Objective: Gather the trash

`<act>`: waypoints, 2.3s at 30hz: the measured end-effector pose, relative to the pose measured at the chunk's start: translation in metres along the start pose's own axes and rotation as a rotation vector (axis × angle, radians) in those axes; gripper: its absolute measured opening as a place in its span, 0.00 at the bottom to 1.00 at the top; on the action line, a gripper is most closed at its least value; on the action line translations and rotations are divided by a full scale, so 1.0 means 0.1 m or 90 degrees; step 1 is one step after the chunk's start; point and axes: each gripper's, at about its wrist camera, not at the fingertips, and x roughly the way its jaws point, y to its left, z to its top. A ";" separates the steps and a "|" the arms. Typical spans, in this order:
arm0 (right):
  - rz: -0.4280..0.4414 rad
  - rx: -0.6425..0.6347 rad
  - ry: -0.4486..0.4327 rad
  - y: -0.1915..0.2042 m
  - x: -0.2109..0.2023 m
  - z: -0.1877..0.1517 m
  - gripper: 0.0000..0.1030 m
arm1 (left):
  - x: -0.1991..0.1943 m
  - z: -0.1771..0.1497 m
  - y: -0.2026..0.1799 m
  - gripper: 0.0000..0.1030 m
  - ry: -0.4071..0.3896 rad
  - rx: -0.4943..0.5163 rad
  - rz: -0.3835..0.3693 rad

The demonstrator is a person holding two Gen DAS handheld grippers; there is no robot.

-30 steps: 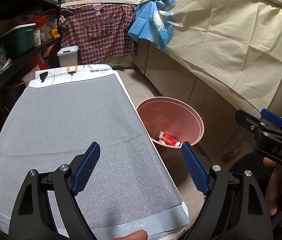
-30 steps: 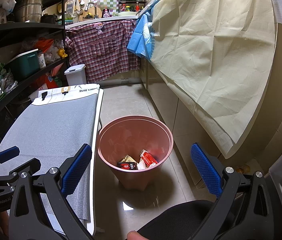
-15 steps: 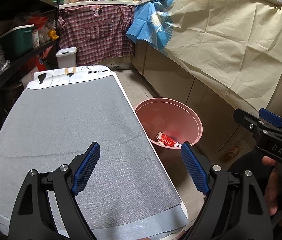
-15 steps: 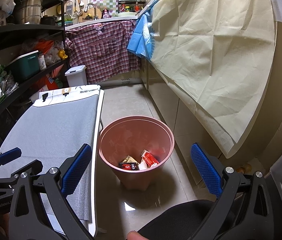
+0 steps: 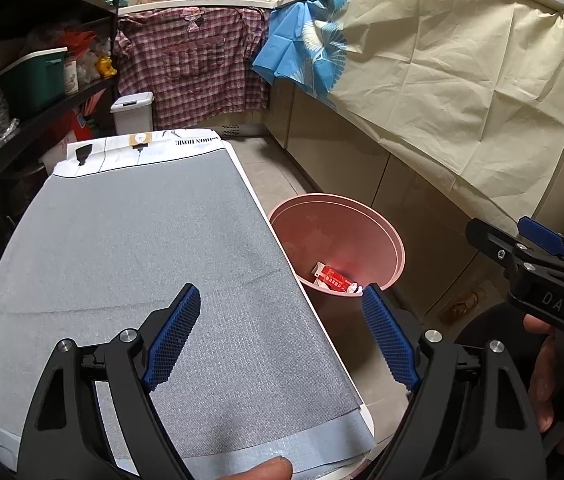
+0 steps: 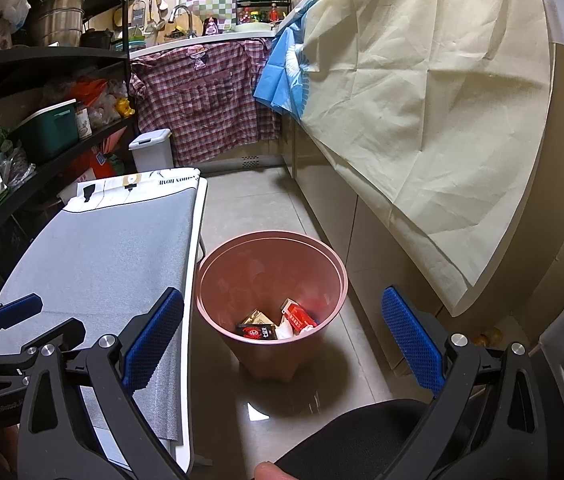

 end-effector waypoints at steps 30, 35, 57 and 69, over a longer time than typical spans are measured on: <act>0.000 -0.001 0.000 -0.01 0.00 0.01 0.95 | 0.02 -0.01 -0.02 0.78 0.002 0.000 -0.003; 0.002 -0.010 -0.004 0.01 -0.02 0.03 0.95 | 0.02 0.00 -0.02 0.78 0.003 -0.002 -0.003; 0.365 -0.333 0.239 2.69 1.48 -0.24 0.95 | -0.63 0.62 1.80 0.78 -0.051 -0.262 0.211; 0.434 -0.419 0.231 3.19 1.69 -0.57 0.96 | -0.51 0.63 2.11 0.78 -0.029 -0.293 0.196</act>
